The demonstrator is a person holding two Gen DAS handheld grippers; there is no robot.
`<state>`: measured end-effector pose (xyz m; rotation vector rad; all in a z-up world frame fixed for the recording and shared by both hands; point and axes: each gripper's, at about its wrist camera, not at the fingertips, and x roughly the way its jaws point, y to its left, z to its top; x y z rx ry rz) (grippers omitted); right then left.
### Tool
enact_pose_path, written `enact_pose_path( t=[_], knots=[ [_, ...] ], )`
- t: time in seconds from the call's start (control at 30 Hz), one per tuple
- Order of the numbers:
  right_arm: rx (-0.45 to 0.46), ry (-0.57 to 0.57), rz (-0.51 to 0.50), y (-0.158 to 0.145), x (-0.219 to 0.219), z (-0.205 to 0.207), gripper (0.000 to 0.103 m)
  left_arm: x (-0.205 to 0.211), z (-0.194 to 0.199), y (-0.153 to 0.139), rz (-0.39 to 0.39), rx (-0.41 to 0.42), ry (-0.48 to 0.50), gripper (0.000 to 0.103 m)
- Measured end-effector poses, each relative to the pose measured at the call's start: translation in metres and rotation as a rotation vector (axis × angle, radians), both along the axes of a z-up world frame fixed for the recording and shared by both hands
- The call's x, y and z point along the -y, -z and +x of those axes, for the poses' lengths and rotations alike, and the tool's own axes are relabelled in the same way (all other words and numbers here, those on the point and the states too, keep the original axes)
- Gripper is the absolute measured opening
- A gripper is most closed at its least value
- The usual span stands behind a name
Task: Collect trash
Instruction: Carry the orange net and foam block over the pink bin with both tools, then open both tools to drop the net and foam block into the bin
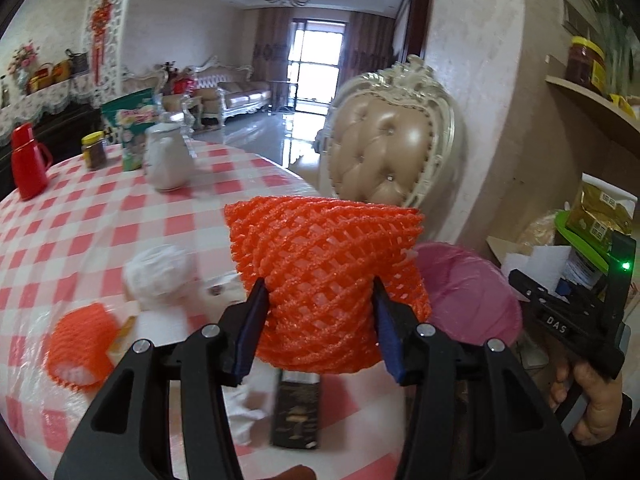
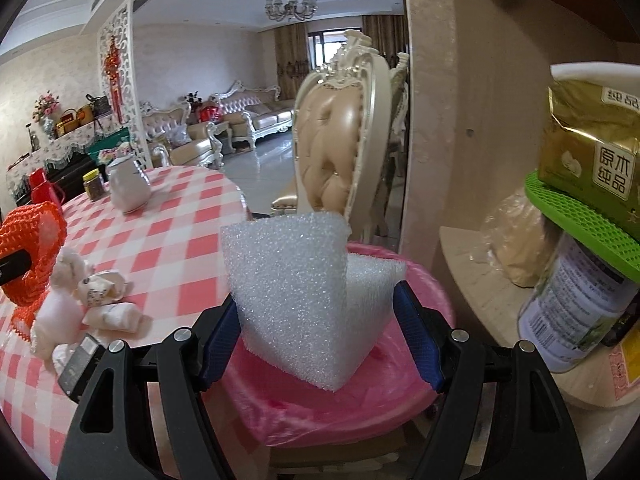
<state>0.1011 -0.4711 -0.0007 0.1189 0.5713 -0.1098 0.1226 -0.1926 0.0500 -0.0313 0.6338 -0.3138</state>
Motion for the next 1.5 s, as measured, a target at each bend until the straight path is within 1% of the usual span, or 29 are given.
enact_pose_path(
  t=[0.23,0.47,0.67,0.9,0.97,1.0,1.07,1.17,1.2,1.23,1.5],
  knots=[
    [-0.017,0.024,0.003,0.007,0.023,0.006,0.070,0.052,0.019,0.003,-0.003,-0.011,0.084,0.051],
    [-0.032,0.032,0.004,0.013,0.037,0.014,0.070,0.092,0.034,0.010,-0.012,-0.037,0.147,0.052],
    [-0.047,0.030,0.007,0.021,0.043,0.020,0.071,0.118,0.050,0.019,-0.005,-0.061,0.176,0.052],
    [-0.058,0.024,0.011,0.025,0.047,0.025,0.071,0.138,0.061,0.023,0.002,-0.071,0.205,0.053],
    [-0.061,0.021,0.010,0.026,0.048,0.025,0.073,0.141,0.062,0.023,0.002,-0.071,0.212,0.053],
    [-0.060,0.020,0.010,0.026,0.048,0.025,0.078,0.144,0.063,0.023,0.002,-0.073,0.217,0.056],
    [-0.059,0.016,0.009,0.027,0.048,0.026,0.081,0.147,0.065,0.024,-0.001,-0.076,0.225,0.058],
    [-0.063,0.017,0.012,0.028,0.049,0.025,0.082,0.150,0.068,0.025,-0.007,-0.083,0.234,0.067],
    [-0.063,0.018,0.013,0.028,0.049,0.025,0.082,0.151,0.068,0.025,-0.008,-0.084,0.235,0.074],
    [-0.063,0.019,0.015,0.028,0.050,0.024,0.082,0.152,0.068,0.025,-0.008,-0.085,0.236,0.077],
    [-0.058,0.021,0.020,0.026,0.050,0.017,0.084,0.149,0.071,0.025,-0.017,-0.089,0.232,0.077]
  ],
)
